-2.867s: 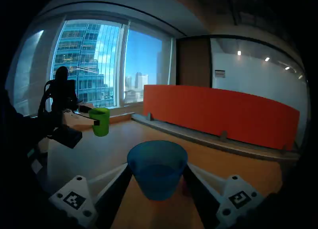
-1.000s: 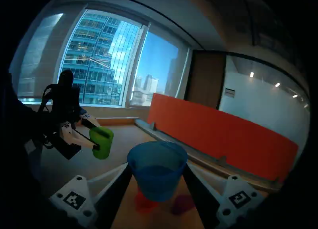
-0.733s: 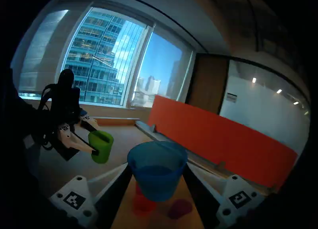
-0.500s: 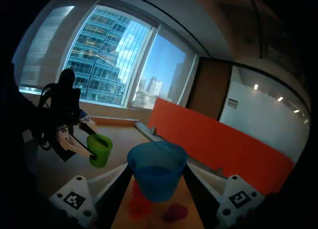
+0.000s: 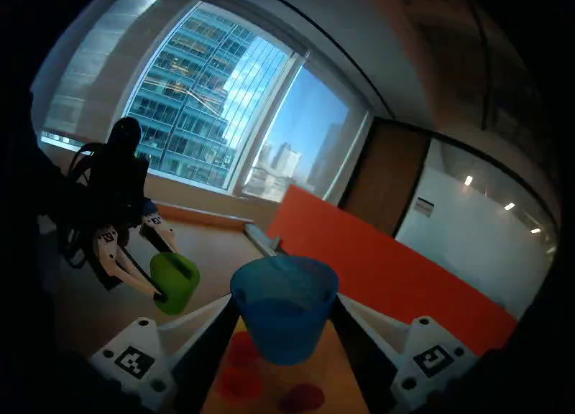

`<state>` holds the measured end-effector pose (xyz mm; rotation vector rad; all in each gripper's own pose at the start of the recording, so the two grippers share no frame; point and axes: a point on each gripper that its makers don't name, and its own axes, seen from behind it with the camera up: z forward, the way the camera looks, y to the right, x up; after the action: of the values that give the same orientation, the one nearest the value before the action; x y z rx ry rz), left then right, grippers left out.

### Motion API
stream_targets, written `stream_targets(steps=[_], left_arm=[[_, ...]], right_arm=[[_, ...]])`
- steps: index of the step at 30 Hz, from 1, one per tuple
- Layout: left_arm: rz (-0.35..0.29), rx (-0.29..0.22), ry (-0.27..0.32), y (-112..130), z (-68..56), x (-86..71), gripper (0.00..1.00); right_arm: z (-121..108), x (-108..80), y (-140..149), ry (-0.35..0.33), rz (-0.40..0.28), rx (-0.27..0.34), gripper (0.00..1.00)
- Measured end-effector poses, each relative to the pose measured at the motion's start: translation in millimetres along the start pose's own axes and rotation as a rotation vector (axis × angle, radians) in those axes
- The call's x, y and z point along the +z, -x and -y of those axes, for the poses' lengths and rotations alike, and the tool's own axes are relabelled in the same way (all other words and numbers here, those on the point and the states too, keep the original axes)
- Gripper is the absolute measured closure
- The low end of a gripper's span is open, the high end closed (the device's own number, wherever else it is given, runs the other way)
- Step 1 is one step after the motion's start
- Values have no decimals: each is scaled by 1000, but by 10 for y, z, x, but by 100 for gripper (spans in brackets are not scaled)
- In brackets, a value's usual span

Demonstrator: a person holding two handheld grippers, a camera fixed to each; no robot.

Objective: Pour water

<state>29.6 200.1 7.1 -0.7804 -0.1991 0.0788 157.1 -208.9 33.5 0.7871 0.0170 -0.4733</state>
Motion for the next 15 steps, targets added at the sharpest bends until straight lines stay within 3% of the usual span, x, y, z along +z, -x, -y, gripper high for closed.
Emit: stream_targets(steps=[15], left_arm=[[-14, -2, 20, -34, -106, 42, 15]], right_arm=[[28, 167, -126, -1, -1, -110, 12]])
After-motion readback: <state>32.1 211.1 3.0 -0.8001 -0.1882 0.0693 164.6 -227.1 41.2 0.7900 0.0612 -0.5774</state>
